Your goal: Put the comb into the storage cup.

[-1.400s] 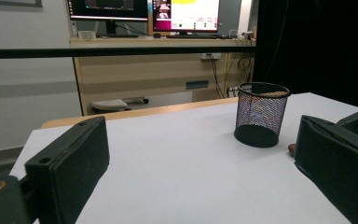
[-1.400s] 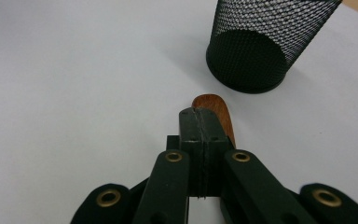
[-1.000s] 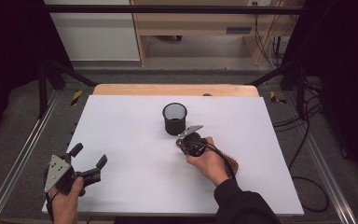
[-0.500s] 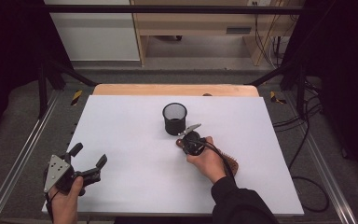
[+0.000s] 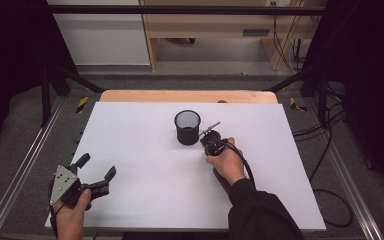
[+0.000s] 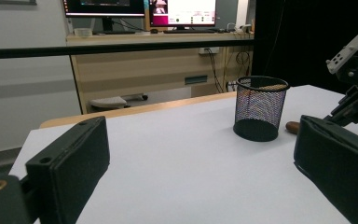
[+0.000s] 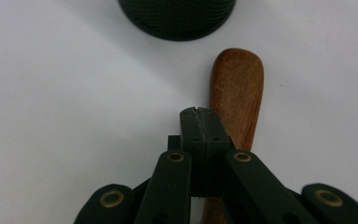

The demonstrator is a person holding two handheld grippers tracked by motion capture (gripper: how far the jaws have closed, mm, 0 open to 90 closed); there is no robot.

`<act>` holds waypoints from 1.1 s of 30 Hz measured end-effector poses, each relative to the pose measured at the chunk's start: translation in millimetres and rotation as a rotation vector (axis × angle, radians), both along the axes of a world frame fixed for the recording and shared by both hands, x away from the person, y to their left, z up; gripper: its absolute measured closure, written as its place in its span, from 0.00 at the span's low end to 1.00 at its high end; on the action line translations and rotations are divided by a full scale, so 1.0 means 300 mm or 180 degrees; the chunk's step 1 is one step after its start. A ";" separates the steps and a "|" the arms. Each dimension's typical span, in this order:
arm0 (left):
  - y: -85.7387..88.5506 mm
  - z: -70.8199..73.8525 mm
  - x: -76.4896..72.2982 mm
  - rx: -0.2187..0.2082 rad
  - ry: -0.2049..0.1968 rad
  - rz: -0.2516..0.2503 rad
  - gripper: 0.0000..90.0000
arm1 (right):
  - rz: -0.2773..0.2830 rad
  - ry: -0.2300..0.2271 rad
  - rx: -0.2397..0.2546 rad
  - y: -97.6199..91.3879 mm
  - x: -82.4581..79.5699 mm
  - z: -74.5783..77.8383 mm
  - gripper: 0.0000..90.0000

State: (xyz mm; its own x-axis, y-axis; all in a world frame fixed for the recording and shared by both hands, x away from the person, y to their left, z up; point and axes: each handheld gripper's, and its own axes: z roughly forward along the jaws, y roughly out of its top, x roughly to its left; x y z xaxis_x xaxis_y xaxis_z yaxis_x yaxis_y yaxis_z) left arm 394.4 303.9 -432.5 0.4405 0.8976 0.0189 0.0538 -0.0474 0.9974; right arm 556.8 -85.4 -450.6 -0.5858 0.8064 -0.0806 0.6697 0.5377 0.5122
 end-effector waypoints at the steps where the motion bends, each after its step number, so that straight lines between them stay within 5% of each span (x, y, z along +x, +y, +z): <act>1: 0.001 0.000 -0.001 0.0002 0.0001 -0.0002 0.04 | -0.0014 0.0002 -0.0003 -0.006 0.009 0.002 1.00; 17: -0.004 -0.006 0.009 0.0144 0.0052 -0.0010 0.04 | -0.0210 0.0010 -0.0069 -0.163 0.054 0.002 1.00; 26: -0.004 -0.010 0.013 0.0154 0.0071 0.0004 0.04 | -0.0408 0.0018 -0.0076 -0.328 0.016 -0.009 1.00; 33: -0.006 -0.009 0.011 0.0168 0.0068 0.0003 0.04 | -0.0429 0.0049 -0.0045 -0.398 -0.037 -0.020 1.00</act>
